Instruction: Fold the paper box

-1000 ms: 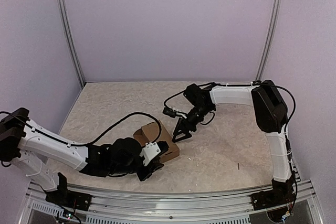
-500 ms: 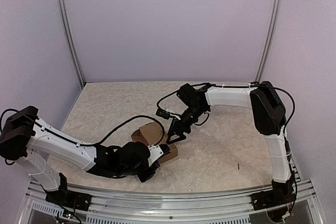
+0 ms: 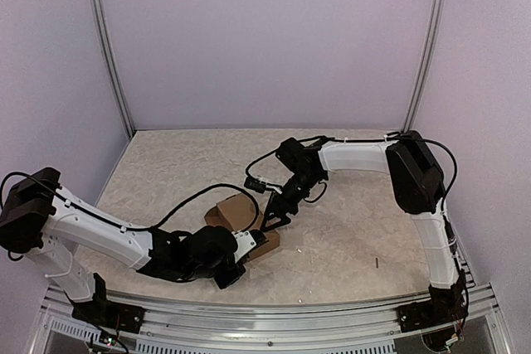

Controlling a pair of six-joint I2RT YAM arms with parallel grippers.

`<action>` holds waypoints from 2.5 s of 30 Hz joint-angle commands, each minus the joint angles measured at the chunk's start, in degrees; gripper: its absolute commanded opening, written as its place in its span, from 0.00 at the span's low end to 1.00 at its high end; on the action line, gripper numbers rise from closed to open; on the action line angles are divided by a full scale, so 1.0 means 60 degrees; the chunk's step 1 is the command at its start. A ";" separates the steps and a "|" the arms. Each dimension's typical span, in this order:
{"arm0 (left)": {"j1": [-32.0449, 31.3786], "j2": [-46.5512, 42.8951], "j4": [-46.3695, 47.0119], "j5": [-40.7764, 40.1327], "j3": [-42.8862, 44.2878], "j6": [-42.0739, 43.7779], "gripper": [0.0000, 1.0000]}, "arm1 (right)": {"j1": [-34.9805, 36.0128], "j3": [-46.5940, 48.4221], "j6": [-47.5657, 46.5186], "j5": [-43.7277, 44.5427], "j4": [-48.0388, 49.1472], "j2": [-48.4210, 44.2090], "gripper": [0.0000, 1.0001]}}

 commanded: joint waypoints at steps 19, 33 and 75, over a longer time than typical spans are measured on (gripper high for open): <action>0.0421 -0.0397 0.0148 -0.0494 -0.0386 -0.0465 0.00 | 0.0109 0.0320 0.0219 0.0570 -0.0196 0.0882 0.74; 0.0773 -0.0289 0.0077 -0.0620 -0.0364 -0.0745 0.00 | 0.0105 0.0362 0.0191 0.0577 -0.0313 0.0960 0.74; 0.0183 0.1317 -0.2100 -0.1105 0.2978 -0.1140 0.10 | 0.0606 -0.0154 0.0147 0.1354 0.0014 0.0242 0.73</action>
